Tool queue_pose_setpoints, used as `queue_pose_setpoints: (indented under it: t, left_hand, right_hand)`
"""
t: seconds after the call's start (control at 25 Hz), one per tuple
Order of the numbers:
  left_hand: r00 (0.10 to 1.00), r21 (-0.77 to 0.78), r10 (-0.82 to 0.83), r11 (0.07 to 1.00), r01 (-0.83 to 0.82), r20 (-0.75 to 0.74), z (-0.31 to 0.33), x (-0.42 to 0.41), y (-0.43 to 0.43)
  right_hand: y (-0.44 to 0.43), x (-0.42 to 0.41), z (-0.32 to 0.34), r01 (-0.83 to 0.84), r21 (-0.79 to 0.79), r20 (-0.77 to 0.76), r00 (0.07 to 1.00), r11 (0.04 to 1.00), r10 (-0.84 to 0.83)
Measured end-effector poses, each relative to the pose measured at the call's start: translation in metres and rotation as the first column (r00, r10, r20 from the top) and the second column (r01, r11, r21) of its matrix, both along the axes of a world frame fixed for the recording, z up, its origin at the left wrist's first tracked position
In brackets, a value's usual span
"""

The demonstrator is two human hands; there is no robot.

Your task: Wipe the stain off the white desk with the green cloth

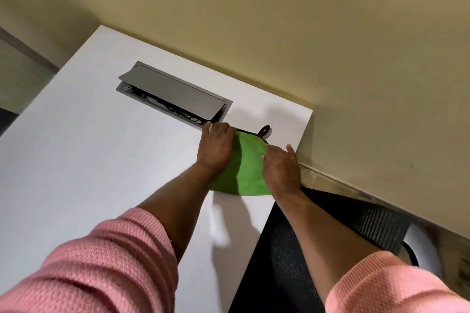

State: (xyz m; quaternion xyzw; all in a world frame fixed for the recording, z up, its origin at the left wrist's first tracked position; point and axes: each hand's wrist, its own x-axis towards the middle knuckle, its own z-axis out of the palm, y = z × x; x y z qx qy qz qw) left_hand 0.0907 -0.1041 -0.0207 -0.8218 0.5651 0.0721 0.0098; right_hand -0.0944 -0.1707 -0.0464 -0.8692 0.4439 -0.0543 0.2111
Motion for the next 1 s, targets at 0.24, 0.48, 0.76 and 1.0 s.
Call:
queue_pose_setpoints:
  t: [0.24,0.48,0.76,1.0]
  left_hand:
    - [0.972,-0.071,0.129,0.987,-0.145,-0.196,-0.049,-0.052,0.035]
    - [0.969,0.115,0.12,0.989,-0.097,-0.214,-0.069,-0.045,0.038]
    - [0.966,0.205,0.116,0.976,-0.069,-0.229,-0.058,-0.045,0.033]
    - [0.965,0.235,0.126,0.969,-0.071,-0.228,-0.013,-0.054,0.06]
  right_hand:
    - [0.016,0.002,-0.02,-0.079,0.028,-0.076,0.994,0.996,0.081]
    - [0.02,-0.004,-0.044,-0.089,0.092,-0.267,0.957,0.992,0.111]
    - [0.017,-0.001,-0.033,-0.091,0.185,-0.325,0.934,0.979,0.148]
    - [0.032,-0.014,0.007,-0.14,0.159,-0.355,0.916,0.977,0.189]
